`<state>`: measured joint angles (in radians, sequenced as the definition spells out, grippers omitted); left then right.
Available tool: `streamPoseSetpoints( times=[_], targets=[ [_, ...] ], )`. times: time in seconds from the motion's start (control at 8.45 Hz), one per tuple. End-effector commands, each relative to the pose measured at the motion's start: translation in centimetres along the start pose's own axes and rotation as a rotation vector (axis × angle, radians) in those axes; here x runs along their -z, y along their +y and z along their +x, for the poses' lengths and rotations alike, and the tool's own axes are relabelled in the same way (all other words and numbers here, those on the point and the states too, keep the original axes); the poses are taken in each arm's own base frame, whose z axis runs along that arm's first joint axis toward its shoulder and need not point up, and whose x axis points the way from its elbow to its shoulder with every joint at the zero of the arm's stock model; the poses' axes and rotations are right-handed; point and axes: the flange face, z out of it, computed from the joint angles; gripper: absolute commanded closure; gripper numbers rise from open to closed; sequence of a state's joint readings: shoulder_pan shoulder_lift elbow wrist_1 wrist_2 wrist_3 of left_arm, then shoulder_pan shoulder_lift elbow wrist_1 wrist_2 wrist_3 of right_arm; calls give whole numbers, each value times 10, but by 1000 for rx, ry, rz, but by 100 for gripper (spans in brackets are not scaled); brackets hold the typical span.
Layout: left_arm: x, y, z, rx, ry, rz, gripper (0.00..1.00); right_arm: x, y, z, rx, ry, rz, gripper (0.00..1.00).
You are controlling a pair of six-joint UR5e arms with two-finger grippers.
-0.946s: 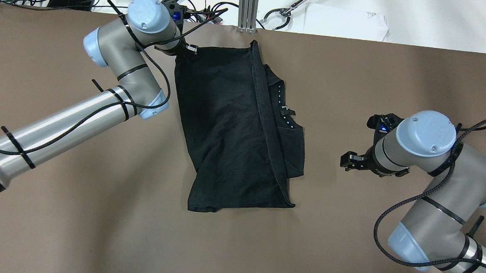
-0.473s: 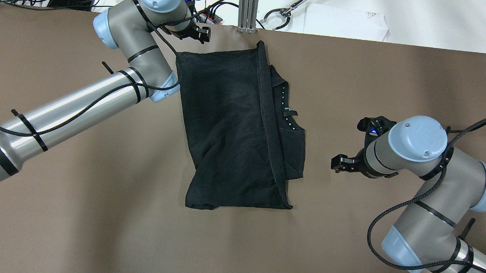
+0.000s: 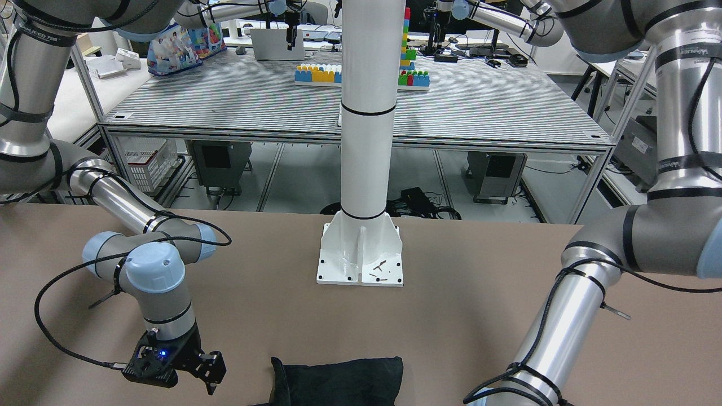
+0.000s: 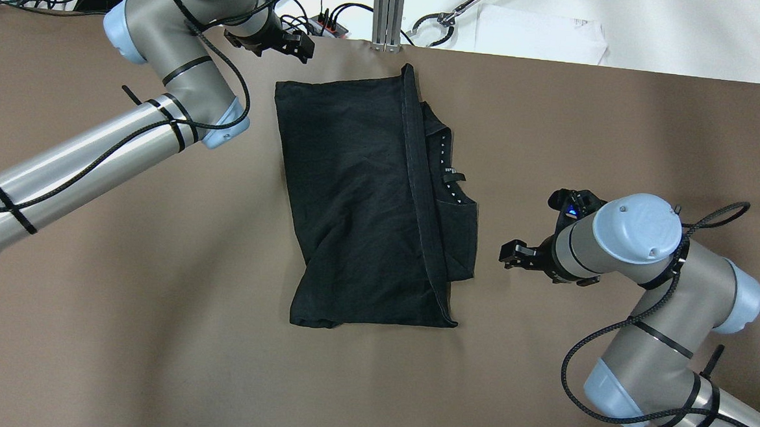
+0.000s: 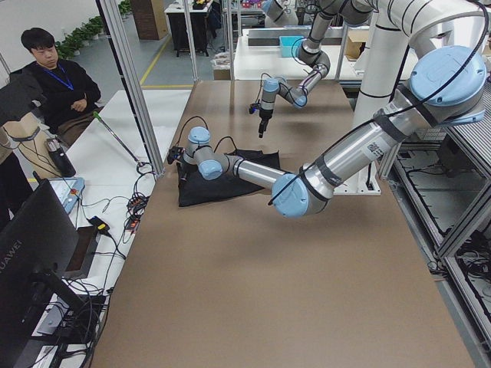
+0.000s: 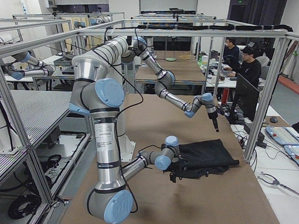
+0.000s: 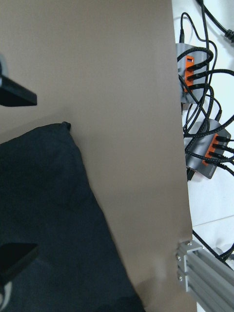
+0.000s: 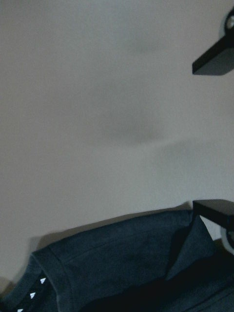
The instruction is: Fold clothes
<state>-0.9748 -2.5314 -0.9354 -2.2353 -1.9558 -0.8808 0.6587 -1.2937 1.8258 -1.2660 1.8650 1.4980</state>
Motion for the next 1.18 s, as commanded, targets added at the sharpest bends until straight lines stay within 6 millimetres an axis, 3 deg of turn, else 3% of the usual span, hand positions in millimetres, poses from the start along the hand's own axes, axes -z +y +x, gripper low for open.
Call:
streamPoseSetpoints(
  times=[0.0, 0.12, 0.24, 0.47, 0.83, 0.95, 1.06],
  targets=[
    [5, 8, -2, -1, 16, 2, 0, -28, 33, -35, -207, -91, 78, 12],
    [5, 8, -2, 1, 16, 2, 0, -44, 33, -55, -253, -106, 96, 14],
    [5, 9, -4, 1, 16, 2, 0, -55, 30, -59, -261, -111, 108, 20],
    [5, 11, -4, -2, 16, 1, 0, -54, 30, -59, -259, -131, 105, 36],
    [5, 10, -3, -2, 16, 1, 0, -54, 30, -59, -259, -135, 104, 77],
    [6, 10, -2, -3, 18, 3, 0, -53, 30, -59, -258, -136, 103, 99],
    [6, 10, -2, -3, 18, 3, 0, -48, 32, -62, -261, -147, 101, 100]
  ],
)
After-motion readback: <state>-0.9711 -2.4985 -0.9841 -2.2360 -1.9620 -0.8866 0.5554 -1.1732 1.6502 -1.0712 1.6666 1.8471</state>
